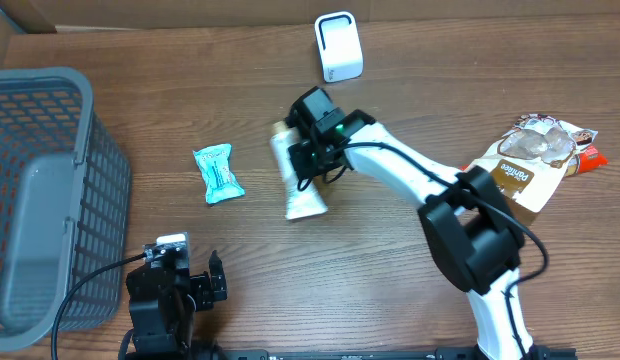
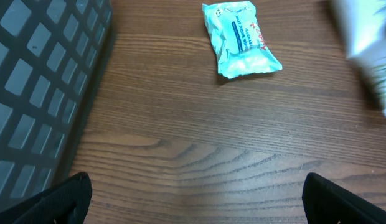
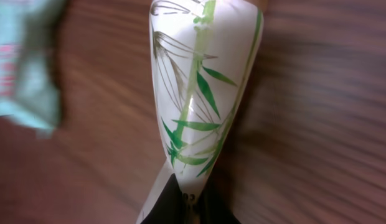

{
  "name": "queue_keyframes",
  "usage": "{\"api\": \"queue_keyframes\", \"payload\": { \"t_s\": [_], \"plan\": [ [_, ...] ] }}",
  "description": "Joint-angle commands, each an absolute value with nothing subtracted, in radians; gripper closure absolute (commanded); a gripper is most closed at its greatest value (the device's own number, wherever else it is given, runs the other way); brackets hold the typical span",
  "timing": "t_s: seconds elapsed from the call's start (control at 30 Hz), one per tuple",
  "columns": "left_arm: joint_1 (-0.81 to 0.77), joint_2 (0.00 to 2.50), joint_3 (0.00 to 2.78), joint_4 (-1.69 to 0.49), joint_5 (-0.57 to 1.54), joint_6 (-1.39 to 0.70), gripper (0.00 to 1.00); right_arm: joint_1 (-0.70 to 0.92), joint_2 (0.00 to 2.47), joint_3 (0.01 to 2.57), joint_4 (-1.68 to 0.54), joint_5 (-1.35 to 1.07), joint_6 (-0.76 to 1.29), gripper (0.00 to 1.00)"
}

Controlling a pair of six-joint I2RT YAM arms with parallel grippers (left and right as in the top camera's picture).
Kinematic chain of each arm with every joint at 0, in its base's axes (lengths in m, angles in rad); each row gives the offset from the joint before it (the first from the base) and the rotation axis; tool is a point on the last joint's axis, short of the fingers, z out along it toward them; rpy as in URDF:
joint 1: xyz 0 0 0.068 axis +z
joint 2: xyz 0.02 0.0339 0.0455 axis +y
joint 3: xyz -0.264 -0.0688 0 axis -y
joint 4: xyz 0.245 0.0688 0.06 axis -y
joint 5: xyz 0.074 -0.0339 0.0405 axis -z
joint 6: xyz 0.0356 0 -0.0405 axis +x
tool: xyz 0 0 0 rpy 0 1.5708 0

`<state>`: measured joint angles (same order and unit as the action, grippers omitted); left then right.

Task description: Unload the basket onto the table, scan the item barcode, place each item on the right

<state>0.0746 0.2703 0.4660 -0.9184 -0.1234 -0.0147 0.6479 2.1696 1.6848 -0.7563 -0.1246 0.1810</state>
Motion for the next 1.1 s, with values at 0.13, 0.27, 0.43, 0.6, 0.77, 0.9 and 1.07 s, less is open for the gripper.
{"api": "queue_keyframes", "payload": {
  "t_s": [0.13,0.27,0.43,0.6,0.77,0.9,1.07],
  "plan": [
    [0.08,0.266,0.464,-0.916,-0.113,0.004,0.0,0.731,2.084,1.697,-0.915,0.773,0.16,0.73],
    [0.08,0.266,0.464,-0.916,-0.113,0.004,0.01,0.736,2.161,1.681,-0.981,0.796,0.16,0.75],
    [0.08,0.266,0.464,-0.916,-0.113,0.004,0.01,0.756,2.232,1.681,-1.012,0.791,0.16,0.8],
    [0.08,0.266,0.464,-0.916,-0.113,0.004,0.01,0.776,2.232,1.684,-1.01,0.762,0.16,0.63],
    [0.08,0.266,0.464,-0.916,-0.114,0.004,0.0,0.773,2.232,1.684,-0.992,0.71,0.131,0.36],
    [0.08,0.266,0.464,-0.916,-0.113,0.004,0.0,0.78,2.232,1.684,-0.986,0.617,0.049,0.28],
    [0.08,0.266,0.464,-0.916,-0.113,0.004,0.01,0.768,2.235,1.655,-0.994,0.627,-0.009,0.2]
  ]
}}
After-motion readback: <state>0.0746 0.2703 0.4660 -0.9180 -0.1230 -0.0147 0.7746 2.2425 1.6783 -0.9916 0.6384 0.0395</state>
